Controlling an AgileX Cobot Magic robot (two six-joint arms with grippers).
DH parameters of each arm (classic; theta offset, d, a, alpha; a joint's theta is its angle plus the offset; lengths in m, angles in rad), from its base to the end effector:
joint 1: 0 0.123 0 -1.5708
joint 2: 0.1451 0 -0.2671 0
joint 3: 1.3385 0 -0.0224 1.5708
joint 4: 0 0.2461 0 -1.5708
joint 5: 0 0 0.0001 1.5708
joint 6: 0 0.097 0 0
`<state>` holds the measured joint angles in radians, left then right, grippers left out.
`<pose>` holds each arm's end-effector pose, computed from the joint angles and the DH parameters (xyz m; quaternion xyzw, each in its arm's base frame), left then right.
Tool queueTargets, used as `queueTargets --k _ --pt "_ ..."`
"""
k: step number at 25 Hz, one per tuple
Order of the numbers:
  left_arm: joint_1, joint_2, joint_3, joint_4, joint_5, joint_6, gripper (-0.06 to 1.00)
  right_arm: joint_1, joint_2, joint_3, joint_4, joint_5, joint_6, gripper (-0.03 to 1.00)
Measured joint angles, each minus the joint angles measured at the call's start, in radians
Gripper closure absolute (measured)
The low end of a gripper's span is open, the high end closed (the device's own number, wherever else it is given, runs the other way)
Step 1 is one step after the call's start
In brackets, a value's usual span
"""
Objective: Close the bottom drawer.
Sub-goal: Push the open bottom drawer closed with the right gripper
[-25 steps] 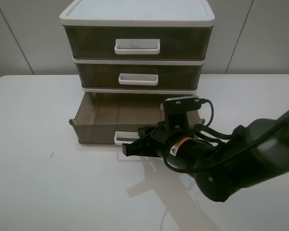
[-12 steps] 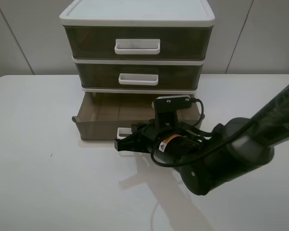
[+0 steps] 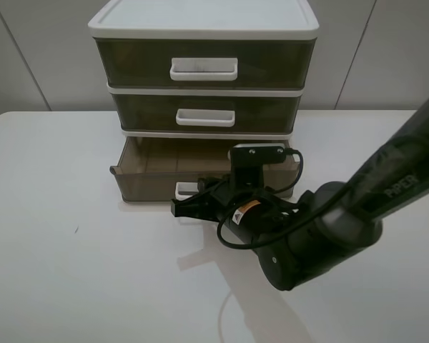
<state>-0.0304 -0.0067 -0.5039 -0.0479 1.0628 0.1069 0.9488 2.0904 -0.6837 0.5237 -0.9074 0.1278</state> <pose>0.0127 -0.0045 0.2734 0.0594 0.8487 -0.0038 0.5255 0.2213 0.2432 0.0589 -0.0979 0.8389 0.1995 0.4968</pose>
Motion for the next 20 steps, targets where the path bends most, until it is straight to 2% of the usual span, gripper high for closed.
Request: queueTargets --k 11,20 --pt "0.0 0.0 0.0 0.0 0.0 0.0 0.23 -0.001 0.002 -0.001 0.06 -0.058 0.0 0.95" --pt "0.0 0.0 0.0 0.0 0.0 0.0 0.23 -0.002 0.016 -0.074 0.086 -0.012 0.001 0.95"
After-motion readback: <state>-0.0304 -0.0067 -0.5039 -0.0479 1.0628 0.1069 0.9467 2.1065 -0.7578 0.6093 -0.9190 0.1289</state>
